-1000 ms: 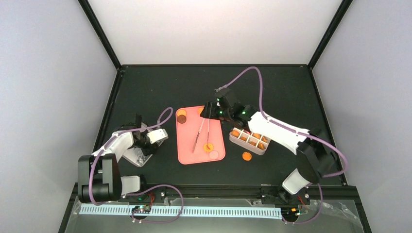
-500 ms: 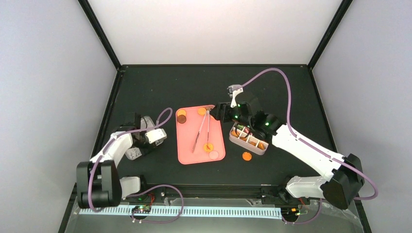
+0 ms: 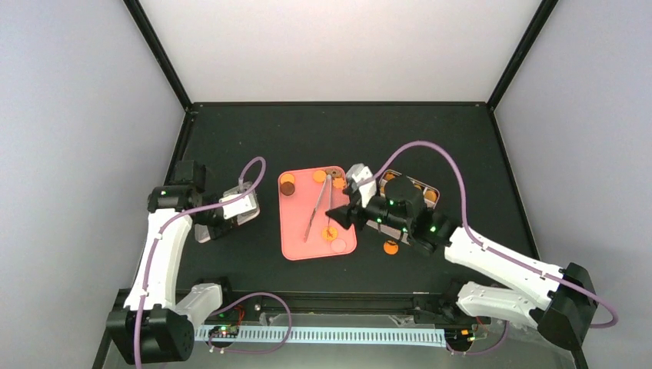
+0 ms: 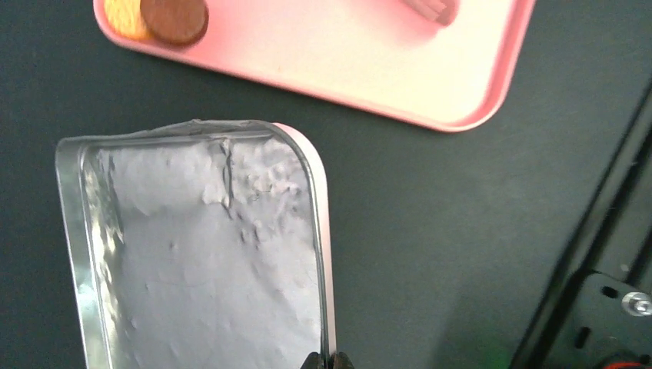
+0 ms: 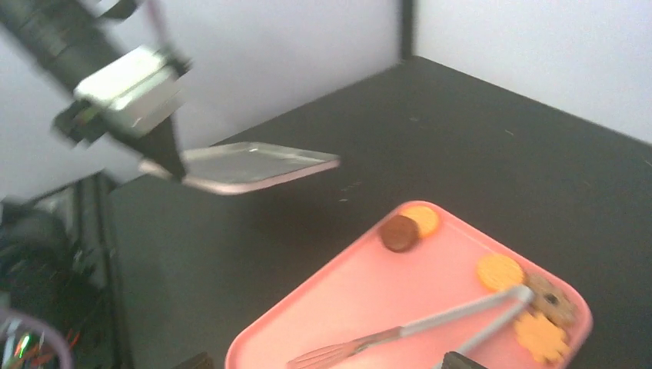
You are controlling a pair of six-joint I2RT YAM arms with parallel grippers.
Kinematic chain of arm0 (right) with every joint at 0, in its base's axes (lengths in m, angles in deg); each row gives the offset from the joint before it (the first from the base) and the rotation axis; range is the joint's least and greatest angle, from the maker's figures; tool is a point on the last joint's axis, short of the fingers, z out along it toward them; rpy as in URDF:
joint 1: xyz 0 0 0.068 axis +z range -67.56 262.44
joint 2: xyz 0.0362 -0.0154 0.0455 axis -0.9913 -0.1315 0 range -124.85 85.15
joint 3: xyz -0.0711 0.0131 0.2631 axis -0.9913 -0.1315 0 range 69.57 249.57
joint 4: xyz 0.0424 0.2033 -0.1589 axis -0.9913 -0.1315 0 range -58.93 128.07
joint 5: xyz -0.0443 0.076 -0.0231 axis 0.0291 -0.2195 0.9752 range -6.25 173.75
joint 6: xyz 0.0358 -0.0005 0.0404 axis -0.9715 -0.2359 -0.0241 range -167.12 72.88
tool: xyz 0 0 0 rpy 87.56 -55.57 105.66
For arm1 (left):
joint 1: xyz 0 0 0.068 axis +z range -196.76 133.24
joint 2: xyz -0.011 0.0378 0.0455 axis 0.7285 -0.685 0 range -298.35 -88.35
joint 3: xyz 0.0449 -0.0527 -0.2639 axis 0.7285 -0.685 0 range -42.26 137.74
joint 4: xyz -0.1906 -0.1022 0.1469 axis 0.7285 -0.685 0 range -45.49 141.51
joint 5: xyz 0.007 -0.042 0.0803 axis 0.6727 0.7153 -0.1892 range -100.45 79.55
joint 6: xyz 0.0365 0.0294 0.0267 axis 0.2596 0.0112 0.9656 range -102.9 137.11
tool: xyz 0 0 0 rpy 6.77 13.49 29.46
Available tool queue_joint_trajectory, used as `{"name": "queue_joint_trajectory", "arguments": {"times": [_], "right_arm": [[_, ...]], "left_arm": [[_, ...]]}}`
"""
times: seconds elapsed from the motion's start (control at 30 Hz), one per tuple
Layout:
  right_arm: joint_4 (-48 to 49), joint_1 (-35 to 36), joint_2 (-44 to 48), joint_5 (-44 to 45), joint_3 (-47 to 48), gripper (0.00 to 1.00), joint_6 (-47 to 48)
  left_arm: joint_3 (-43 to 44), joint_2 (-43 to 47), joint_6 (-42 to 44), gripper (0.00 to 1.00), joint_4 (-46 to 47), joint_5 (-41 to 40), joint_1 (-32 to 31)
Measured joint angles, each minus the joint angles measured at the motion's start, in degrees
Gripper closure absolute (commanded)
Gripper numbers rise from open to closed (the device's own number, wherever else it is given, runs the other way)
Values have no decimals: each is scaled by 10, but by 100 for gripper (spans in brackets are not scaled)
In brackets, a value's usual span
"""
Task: Pack the cookies
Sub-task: Pick up the box lid from the center of the board, then pass from the left arm to the right
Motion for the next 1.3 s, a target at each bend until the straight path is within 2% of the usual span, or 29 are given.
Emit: {"name": "queue_joint_trajectory", "arguments": {"times": [0.13,0.27,0.4,0.6,0.87,1.3], "right_arm": [[38,59,14,-26,-29,16,109],[60,117,7,-22,-38,14,212],[84,186,-28,27,-38,14,315],[112,237,-88,91,-32,14,415],[137,250,-127,123,-5,15,481],[148,251,-214,107,38,27,501]], "left_arm": [[52,7,25,98,-70,57,-2],[82,13,33,98,-124,119,-32],[93,20,34,98,-159,159,-76],[97,29,25,99,-181,184,-131],[97,29,13,99,-185,193,-181],[97,36,-15,98,-186,195,-243]]}}
